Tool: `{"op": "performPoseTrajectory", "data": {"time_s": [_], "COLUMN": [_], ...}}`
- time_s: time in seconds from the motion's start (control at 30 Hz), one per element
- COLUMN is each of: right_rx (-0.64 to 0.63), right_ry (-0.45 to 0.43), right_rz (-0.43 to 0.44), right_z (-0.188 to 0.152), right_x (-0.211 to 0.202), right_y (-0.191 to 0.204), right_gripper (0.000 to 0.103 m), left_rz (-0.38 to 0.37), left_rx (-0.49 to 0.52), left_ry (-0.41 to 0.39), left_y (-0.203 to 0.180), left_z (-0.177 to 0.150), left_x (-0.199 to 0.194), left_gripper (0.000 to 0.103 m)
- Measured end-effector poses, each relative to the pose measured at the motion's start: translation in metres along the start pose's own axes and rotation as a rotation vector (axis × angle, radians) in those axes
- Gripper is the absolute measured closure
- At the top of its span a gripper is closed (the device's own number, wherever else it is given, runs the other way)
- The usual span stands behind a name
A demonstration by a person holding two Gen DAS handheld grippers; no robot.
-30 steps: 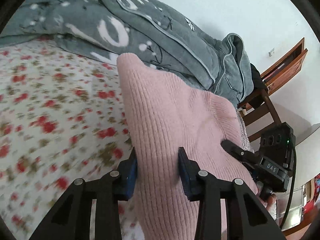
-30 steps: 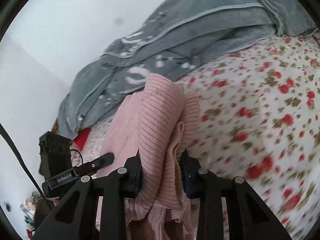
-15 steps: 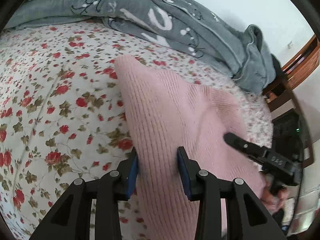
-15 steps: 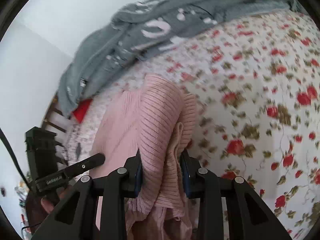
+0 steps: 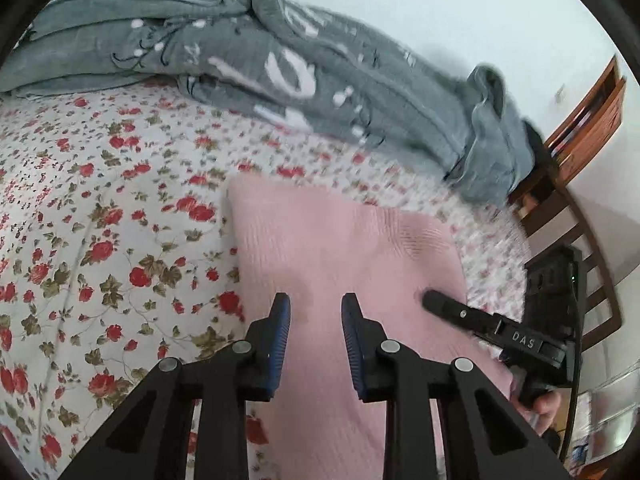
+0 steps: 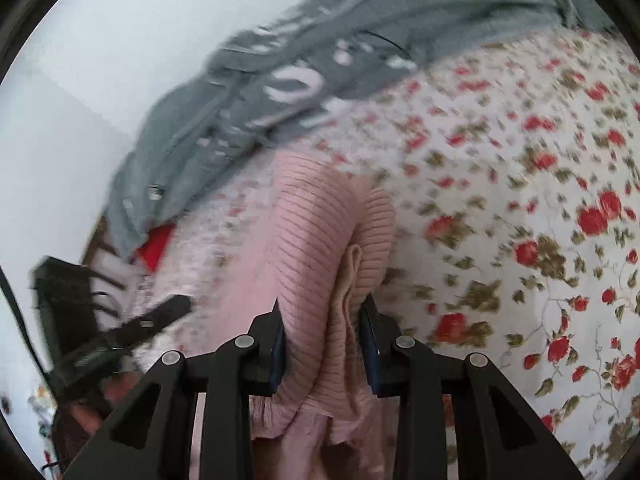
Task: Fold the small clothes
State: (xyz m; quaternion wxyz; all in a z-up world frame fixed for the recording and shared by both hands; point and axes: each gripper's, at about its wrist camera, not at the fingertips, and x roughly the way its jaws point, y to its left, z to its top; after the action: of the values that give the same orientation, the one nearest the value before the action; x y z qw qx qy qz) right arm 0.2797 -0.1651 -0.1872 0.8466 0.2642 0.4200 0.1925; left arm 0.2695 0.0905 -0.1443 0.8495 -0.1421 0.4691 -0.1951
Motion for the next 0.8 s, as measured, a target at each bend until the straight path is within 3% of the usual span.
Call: {"op": "performPoseTrajectory", "data": {"time_s": [0.13, 0.3, 0.37, 0.43, 0.57, 0.7, 0.8], "right_rx": [0.047, -0.005, -0.064, -0.149, -0.421, -0.455, -0.484], "right_ry": [0.013, -0.034, -0.089, -0.131, -0.197, -0.179, -0.134], "right_rz": [0.034, -0.011, -0.018, -0.034, -0.118, -0.121, -0.194], "right_z": [-0.002, -0.003, -0.005, -0.012, -0.041, -0.062, -0.081], "right_x": [-0.004, -0.038, -0.061, -0.073, -0.073, -0.059, -0.042], "right_y": [-0.018, -0.008, 0.010, 0.032, 0.078, 0.075, 0.061], "right_gripper": [0.061, 0.060, 0.059, 0.058, 0.058, 0.058, 0.059], "left_rz": [0.027, 0.036, 0.038, 0.023, 0.022, 0.039, 0.049], "left_rx": [0.011, 0.055, 0.071, 0.085, 0.145, 0.173, 0.194], "left_ry": [-0.001, -0.037, -0.050, -0.078, -0.118, -0.140, -0.109], "left_y": [0.004, 0.000, -0.003, -0.009, -0.020, -0.022, -0.023], "left_z": [-0.012, -0.022, -0.025, -0.031, -0.047, -0.067, -0.080], "left_x": [0.008, -0.008, -0.013, -0.018, -0.026, -0.027, -0.020], "left_gripper": [0.079, 0.075, 0.067, 0.046, 0.045, 0.045, 0.045]}}
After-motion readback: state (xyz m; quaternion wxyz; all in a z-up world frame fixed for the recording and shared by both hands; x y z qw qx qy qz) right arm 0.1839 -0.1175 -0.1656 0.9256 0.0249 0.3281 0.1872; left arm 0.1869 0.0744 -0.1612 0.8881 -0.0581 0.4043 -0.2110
